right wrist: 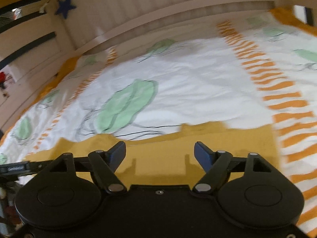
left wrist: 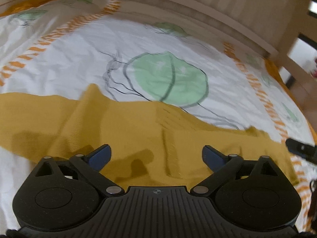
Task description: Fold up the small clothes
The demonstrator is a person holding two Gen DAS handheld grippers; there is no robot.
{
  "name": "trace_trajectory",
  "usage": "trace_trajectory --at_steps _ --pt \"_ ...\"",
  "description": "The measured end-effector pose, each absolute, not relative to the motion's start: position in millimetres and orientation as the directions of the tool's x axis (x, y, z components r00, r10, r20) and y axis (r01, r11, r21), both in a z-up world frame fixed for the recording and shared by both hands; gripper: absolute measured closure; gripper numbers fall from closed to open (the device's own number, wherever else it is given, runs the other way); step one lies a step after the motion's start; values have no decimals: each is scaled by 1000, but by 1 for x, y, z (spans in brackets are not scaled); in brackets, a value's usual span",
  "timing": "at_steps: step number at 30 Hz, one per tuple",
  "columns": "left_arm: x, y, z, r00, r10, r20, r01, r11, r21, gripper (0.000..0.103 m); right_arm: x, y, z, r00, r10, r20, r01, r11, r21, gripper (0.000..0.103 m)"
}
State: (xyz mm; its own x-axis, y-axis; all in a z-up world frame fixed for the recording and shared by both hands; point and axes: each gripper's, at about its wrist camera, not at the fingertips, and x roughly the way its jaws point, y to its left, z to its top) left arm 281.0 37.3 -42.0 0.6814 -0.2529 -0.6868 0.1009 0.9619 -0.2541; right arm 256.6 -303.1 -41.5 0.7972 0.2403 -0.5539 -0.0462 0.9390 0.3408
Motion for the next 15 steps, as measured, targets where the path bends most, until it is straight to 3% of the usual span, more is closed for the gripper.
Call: trace_trajectory --at_steps 1,9,15 --pt "282 33 -45 670 -274 -690 124 958 -260 22 256 -310 -43 803 232 -549 -40 940 339 20" --pt "291 3 -62 603 -303 -738 187 953 -238 25 253 -353 -53 835 220 -505 -27 932 361 1" --pt "307 2 -78 549 -318 -773 179 948 -263 32 249 -379 -63 849 211 -485 8 912 410 0"
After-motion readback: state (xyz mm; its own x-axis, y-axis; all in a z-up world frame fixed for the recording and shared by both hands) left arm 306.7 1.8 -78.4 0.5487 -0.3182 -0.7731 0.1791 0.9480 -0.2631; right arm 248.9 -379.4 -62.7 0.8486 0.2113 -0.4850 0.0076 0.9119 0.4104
